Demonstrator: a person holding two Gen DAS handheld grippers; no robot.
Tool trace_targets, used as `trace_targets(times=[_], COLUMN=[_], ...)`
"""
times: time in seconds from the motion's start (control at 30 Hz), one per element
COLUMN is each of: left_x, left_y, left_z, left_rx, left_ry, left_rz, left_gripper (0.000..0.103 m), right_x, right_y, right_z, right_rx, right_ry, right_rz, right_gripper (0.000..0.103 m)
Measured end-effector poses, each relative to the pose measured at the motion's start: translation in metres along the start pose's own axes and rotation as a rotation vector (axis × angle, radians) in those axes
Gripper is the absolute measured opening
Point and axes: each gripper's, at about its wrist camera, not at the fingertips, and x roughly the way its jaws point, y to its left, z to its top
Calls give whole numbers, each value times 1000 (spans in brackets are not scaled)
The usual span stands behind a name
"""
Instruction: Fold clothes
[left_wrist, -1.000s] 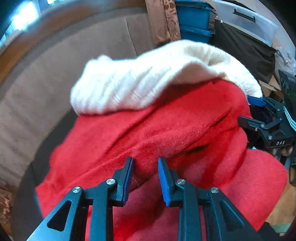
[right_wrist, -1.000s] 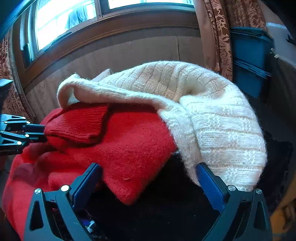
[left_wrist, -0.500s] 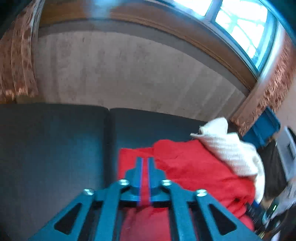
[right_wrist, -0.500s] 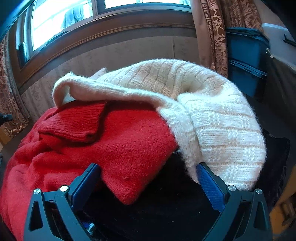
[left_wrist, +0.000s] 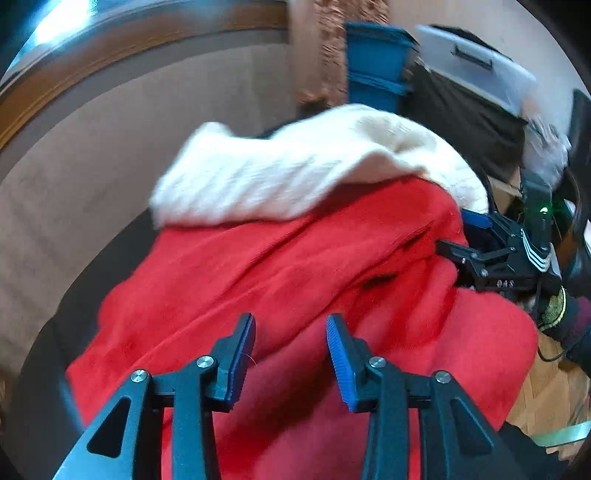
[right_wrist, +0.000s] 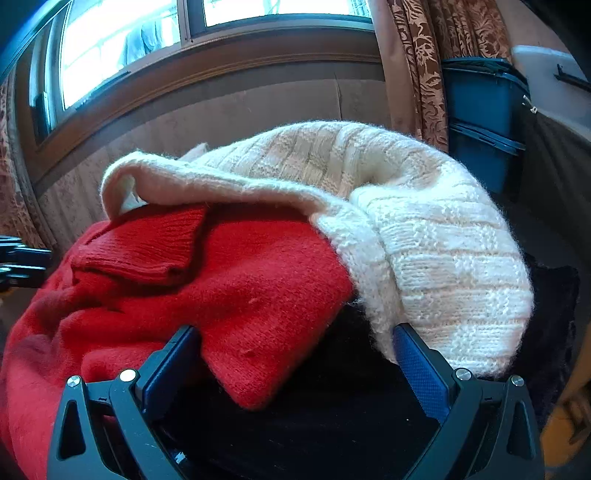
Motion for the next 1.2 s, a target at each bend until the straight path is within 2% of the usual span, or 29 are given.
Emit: trace_targets(times=[0.07,0.17,0.2,0.23,0.27,0.33,0.43,0.8,0.83,0.97,1.07,1.1,1.13,1.2], left_x=[18,30,34,38,34,15,-13,-146,-157,-191,-198,-201,-204,-192], left_y=[-7,-4,-2,-1,6,30,64,250,260,291,302,300,297,282], left_z=[12,20,23,25,26,23,10,-176,-198,-286,-338,-350,-360,-342], left_rx=[32,9,0,-10,-61,-228,-420,-1144,-1192,-1357,-1489,-1507,-1516,-1439], left_ry=[28,36,38,40,13,-75,-176,-385,-381,-331,-273,-258,-245,-234], left_rz=[-11,6,11,17,2,-79,-111,235,279,457,514,523,528,498], left_gripper=[42,43,40,30,22,17,5,5,5,5,8,10,17,22], right_x=[0,1,1,1,2,2,2,6,7,9,8,7,7,2], right_y=[-3,-8,-9,-10,-11,-13,-12,-11,-12,-13,-13,-11,-8,1], right_z=[-1,-2,-4,-4,-4,-4,-6,-8,-8,-9,-12,-9,-7,2], right_rx=[3,5,8,8,8,8,7,-18,-19,-28,-32,-41,-50,-61], right_ry=[-10,-22,-27,-29,-30,-34,-37,-18,-17,-9,1,21,42,84], right_rz=[14,26,30,33,35,38,37,0,-3,-17,-22,-40,-59,-81], right_gripper=[103,103,103,103,103,103,103,103,103,103,103,103,103,103])
